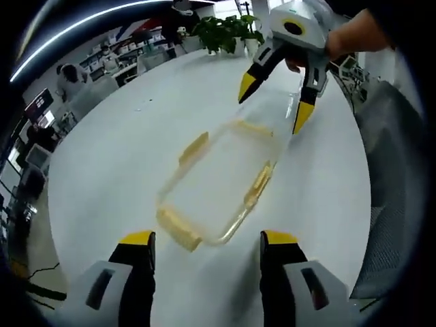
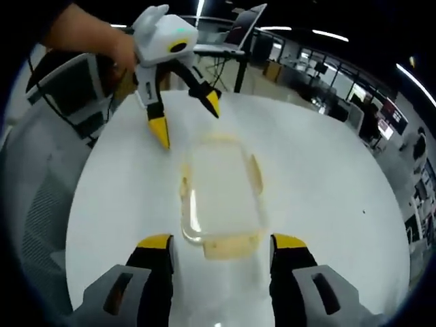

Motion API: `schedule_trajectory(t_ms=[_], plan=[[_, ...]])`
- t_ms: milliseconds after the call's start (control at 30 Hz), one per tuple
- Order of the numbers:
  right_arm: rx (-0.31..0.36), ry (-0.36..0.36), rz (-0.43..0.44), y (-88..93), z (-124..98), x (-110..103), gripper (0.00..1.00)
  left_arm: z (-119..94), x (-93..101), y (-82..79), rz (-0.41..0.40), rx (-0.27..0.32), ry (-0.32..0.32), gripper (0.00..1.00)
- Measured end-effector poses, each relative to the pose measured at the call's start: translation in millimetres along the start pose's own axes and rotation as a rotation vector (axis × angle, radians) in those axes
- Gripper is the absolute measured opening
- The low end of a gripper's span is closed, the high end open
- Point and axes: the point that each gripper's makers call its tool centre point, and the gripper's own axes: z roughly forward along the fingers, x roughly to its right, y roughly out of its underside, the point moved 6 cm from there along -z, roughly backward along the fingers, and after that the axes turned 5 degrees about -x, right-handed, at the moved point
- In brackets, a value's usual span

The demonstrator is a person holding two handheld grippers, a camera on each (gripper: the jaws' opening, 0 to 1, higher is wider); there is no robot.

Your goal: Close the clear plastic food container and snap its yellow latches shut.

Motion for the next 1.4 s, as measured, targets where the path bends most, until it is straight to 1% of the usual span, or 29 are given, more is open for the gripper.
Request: schedule_trajectory(t_ms=[33, 133, 167, 233, 300, 333, 433, 500, 533, 600, 800, 833, 900, 1000, 1100, 1167, 1200, 1400], plan=[[0.007, -0.004, -0.005, -1.2, 1, 0, 0.54, 1, -0.8, 0.4, 0.028, -0.010, 0.006, 0.58], [-0.016, -0.012, -0.025, 0.2, 4, 1, 0.54, 3, -5.0, 2.1, 0.051, -0.032, 0.019, 0.57], [-0.033, -0.015, -0.027, 1.4, 5, 1, 0.54, 3, -6.5, 2.1, 0.059, -0.036, 0.022, 0.57], [-0.031, -0.018, -0.026, 1.4, 6, 4, 0.53, 3, -10.5, 0.9, 0.072, -0.039, 0.029, 0.56], [-0.044, -0.026, -0.021, 3.1, 8, 5, 0.53, 3, -14.3, -0.7, 0.100, -0.049, 0.034, 0.56], [-0.053, -0.026, -0.032, 3.9, 9, 6, 0.53, 4, -17.0, -0.2, 0.121, -0.063, 0.037, 0.56], [-0.074, -0.023, -0.060, 3.6, 10, 8, 0.51, 4, -20.8, -2.3, 0.159, -0.076, 0.040, 0.54], [-0.082, -0.028, -0.062, 3.2, 12, 10, 0.50, 6, -23.7, -2.9, 0.212, -0.098, 0.045, 0.54], [-0.083, -0.029, -0.059, 3.0, 12, 10, 0.50, 6, -24.2, -4.0, 0.251, -0.113, 0.050, 0.53], [-0.090, -0.033, -0.057, 3.0, 13, 11, 0.50, 8, -25.9, -3.9, 0.293, -0.134, 0.055, 0.51], [-0.116, -0.061, -0.055, 5.5, 19, 7, 0.50, 12, -31.5, -9.0, 0.334, -0.140, 0.087, 0.50], [-0.121, -0.069, -0.059, 5.8, 20, 6, 0.50, 13, -32.3, -9.6, 0.353, -0.143, 0.091, 0.49], [-0.133, -0.067, -0.075, 6.1, 22, 6, 0.49, 15, -33.9, -9.2, 0.362, -0.153, 0.097, 0.48], [-0.138, -0.076, -0.066, 6.1, 22, 8, 0.49, 17, -34.2, -9.5, 0.392, -0.157, 0.121, 0.47], [-0.156, -0.084, -0.065, 8.7, 25, 9, 0.49, 20, -41.5, -8.6, 0.420, -0.173, 0.121, 0.47], [-0.163, -0.091, -0.068, 9.5, 26, 10, 0.49, 21, -41.8, -8.4, 0.426, -0.180, 0.145, 0.47], [-0.164, -0.095, -0.065, 9.6, 26, 11, 0.49, 22, -42.1, -8.8, 0.448, -0.182, 0.159, 0.47], [-0.176, -0.115, -0.060, 9.9, 28, 13, 0.47, 28, -44.1, -10.1, 0.479, -0.199, 0.198, 0.47]])
